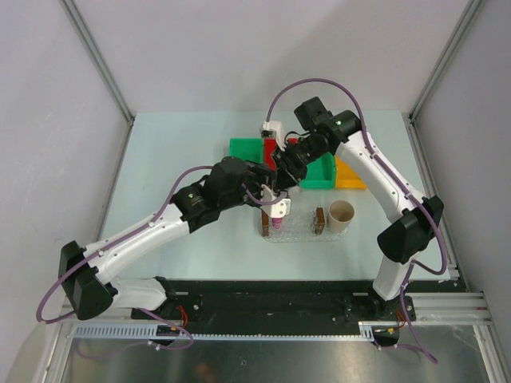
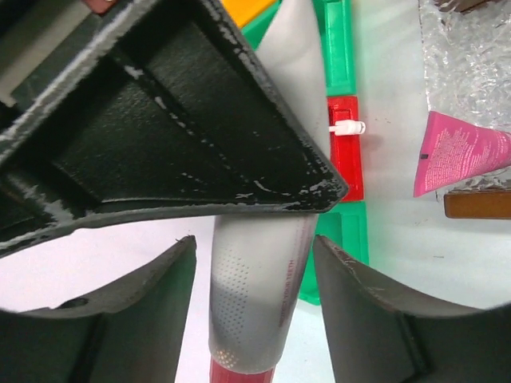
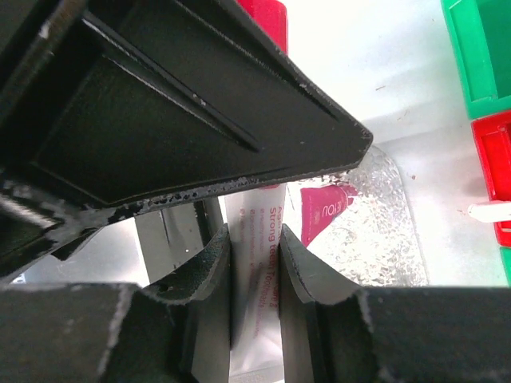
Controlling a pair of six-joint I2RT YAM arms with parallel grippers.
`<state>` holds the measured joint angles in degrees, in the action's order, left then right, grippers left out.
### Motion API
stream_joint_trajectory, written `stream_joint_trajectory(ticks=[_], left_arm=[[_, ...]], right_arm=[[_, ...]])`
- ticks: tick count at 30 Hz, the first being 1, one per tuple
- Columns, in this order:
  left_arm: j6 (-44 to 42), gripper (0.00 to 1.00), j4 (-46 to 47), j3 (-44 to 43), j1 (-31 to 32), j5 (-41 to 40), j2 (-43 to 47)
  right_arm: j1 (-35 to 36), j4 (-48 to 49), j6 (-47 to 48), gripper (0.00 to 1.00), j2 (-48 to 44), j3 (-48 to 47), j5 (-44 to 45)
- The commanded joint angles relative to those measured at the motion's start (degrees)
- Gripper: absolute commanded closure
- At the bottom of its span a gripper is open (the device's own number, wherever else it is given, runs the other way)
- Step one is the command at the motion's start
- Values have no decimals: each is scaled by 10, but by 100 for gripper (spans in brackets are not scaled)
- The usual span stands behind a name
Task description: Prepare toiletry sets of a toothbrush and toothpaste on the tray
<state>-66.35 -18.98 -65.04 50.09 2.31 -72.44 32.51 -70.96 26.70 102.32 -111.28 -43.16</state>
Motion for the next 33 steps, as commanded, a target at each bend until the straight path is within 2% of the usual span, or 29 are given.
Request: stream_joint_trajectory(ticks=[1,5,9,12,13,20,24,29,33], left_arm=[[-1,42,7,6,3,17,1],[5,57,6,3,3,17,1],[4,72,7,5,3,9,7],[2,97,7,14,3,3,12],[3,100,7,16,3,2,13],[24,100,7,32,2,2,28],[45,100,7,40,-1,2,36],[116,100,7,18,-31,47,43],[212,100,8,-4,-81,106,50]], right_arm=[[2,-2,6,82,-26,-20,-18],[2,0,5,78,-28,-17,-14],[2,5,-1,66,-34,-17,0],[1,11,-9,58,-41,-17,9],[1,12,-13,57,-43,-17,10],[-29,21,-30,35,-58,-24,12],[-73,21,-36,28,-68,-40,-9],[-103,25,-24,25,-99,-33,-6],[-121,53,-12,23,-135,-10,-10]])
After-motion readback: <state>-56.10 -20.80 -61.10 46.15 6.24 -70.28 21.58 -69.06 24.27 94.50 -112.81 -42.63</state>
